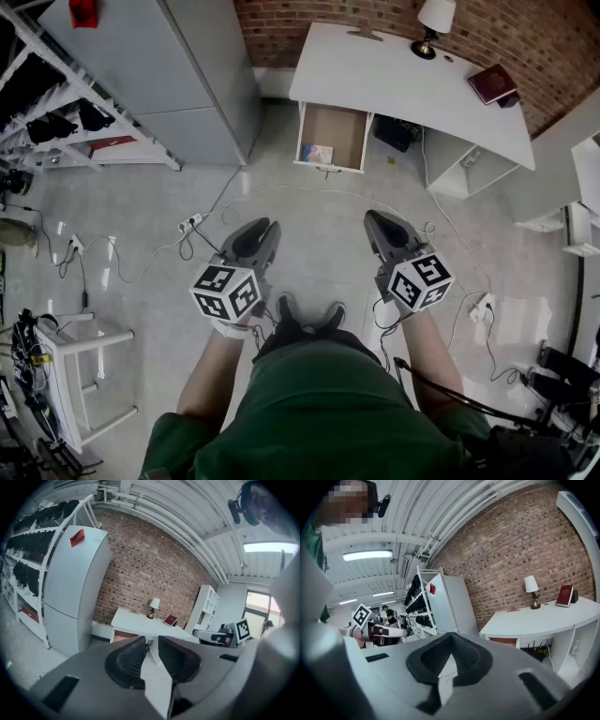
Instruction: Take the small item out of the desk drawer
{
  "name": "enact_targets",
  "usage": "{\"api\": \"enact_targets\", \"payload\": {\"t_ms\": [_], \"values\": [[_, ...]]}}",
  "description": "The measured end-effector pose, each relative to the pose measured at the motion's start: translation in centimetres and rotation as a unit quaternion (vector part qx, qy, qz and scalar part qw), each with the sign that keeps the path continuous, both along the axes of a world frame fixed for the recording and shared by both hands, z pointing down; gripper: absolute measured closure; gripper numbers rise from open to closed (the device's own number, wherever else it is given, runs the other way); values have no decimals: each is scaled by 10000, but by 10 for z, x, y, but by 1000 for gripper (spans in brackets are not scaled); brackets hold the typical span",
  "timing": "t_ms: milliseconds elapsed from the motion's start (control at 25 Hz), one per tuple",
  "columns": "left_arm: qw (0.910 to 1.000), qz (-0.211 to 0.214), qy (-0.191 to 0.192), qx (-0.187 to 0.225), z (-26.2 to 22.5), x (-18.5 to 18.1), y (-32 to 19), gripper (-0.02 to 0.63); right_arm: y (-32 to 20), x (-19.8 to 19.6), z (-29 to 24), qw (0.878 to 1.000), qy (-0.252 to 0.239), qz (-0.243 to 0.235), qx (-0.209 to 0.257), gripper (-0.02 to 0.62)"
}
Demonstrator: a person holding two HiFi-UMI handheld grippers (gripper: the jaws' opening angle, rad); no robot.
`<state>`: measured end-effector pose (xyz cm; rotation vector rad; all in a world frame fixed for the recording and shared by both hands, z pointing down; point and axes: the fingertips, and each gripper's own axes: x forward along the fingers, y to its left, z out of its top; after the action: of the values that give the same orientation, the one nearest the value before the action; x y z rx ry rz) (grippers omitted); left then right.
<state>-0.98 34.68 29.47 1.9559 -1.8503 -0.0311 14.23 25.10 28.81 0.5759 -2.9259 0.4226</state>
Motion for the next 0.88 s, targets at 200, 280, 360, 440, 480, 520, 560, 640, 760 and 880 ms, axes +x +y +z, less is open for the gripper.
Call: {"api": "enact_targets", "payload": {"t_ms": [200, 280, 360, 440, 480, 520, 560, 640, 760, 880], "values": [[9998, 122, -61, 118, -18, -30, 8, 528, 15, -26, -15, 9999, 73, 64, 96, 595], [9993, 208, -237, 207, -26, -41, 9, 528, 18, -34, -23, 9996, 88, 143, 216, 595], [9975, 299, -568, 285, -33, -53, 7, 528, 20, -44, -32, 9983, 215, 218, 505, 594], [9944, 394, -917, 351, -37, -65, 5, 528, 21, -57, -40, 9951, 404, 274, 857, 593], [9927, 442, -1056, 381, -38, -71, 5, 528, 21, -63, -44, 9934, 467, 306, 998, 592], [9911, 488, -1166, 409, -38, -77, 4, 528, 21, -69, -48, 9920, 503, 352, 1104, 592], [9897, 529, -1254, 435, -38, -83, 4, 528, 21, -74, -52, 9908, 520, 413, 1179, 592], [9873, 583, -1397, 486, -37, -95, 4, 528, 20, -82, -58, 9887, 536, 575, 1275, 592], [9852, 601, -1499, 572, -39, -116, 3, 528, 19, -92, -68, 9847, 545, 867, 1408, 592], [9836, 583, -1556, 700, -47, -135, 0, 528, 15, -96, -75, 9785, 575, 1175, 1592, 592]]}}
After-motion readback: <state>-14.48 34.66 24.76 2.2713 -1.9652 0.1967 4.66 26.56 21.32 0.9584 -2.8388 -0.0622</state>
